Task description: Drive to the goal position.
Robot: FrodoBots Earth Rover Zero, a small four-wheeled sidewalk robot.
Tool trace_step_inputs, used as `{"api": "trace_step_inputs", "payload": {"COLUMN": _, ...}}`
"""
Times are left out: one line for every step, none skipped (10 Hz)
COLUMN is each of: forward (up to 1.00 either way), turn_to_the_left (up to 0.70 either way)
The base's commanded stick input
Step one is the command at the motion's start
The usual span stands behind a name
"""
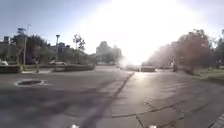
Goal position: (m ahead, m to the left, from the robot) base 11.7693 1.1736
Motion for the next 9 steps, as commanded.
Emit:
{"api": "trace_step_inputs", "payload": {"forward": 0.68, "turn_to_the_left": -0.2}}
{"api": "trace_step_inputs", "payload": {"forward": 0.68, "turn_to_the_left": -0.2}}
{"api": "trace_step_inputs", "payload": {"forward": 0.68, "turn_to_the_left": -0.21}}
{"api": "trace_step_inputs", "payload": {"forward": 0.68, "turn_to_the_left": -0.17}}
{"api": "trace_step_inputs", "payload": {"forward": 0.68, "turn_to_the_left": -0.11}}
{"api": "trace_step_inputs", "payload": {"forward": 0.68, "turn_to_the_left": -0.05}}
{"api": "trace_step_inputs", "payload": {"forward": 0.68, "turn_to_the_left": -0.01}}
{"api": "trace_step_inputs", "payload": {"forward": 0.68, "turn_to_the_left": 0.0}}
{"api": "trace_step_inputs", "payload": {"forward": 0.68, "turn_to_the_left": 0.0}}
